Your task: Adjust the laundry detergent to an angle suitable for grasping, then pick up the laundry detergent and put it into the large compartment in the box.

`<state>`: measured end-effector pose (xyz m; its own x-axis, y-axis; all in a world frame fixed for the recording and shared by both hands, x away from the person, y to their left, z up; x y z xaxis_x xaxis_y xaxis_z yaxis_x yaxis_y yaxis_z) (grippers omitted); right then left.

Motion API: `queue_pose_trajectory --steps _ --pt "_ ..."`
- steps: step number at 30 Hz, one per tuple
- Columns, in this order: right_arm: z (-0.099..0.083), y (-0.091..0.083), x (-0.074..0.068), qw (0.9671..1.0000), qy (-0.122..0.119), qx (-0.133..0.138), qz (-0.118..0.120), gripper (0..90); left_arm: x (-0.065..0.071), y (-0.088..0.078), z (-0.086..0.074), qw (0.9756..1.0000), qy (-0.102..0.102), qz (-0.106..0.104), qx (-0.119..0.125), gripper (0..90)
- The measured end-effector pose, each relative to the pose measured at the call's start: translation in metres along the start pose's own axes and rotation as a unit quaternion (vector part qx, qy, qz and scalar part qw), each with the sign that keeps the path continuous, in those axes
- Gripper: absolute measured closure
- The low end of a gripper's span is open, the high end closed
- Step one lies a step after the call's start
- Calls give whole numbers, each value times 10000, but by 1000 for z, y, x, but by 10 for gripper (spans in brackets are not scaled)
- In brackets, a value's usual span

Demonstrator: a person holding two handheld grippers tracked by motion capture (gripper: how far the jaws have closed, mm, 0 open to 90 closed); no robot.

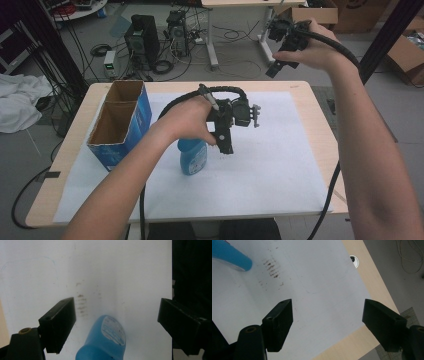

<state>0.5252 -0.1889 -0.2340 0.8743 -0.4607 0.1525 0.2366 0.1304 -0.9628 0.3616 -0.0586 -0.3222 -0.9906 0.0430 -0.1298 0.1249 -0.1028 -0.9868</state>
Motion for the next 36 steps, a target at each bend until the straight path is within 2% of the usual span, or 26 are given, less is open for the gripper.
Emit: queue_pose_trajectory --steps 6,8,11,14,16,22,26,36 --pt "-2 0 -1 10000 13 -2 51 240 0 -2 2 10000 -26 10 50 159" --pt "-2 -1 -2 10000 -1 28 42 236 0 -2 1 10000 -27 68 -21 158" --pt "-3 -3 -2 10000 -6 62 72 228 0 -4 2 10000 -51 41 -54 158" --pt "-4 -2 -3 9999 -19 82 113 225 -1 -6 5 10000 -41 66 3 157" --pt "-6 0 -3 9999 -29 32 109 221 -1 -5 6 9999 -69 43 69 158" --pt "-9 3 -1 9999 0 36 119 213 -1 -3 5 10000 -11 11 -21 157" --pt "-10 2 0 9999 5 55 116 213 -3 -5 5 10000 -61 25 32 157" --pt "-13 2 -1 9999 23 89 119 210 -1 -12 7 9999 -31 96 37 157"
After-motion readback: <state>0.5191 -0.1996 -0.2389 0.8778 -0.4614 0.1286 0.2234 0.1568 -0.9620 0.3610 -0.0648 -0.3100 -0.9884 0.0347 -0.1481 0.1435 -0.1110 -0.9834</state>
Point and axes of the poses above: each handheld gripper's, and its own axes: y roughly forward along the jaws, z roughly out of its top, x roughly to its right, the point moved 10 cm from there along y, roughly forward along the jaws, and after that the axes turned 4 degrees about -x, right-handed, at the moved point
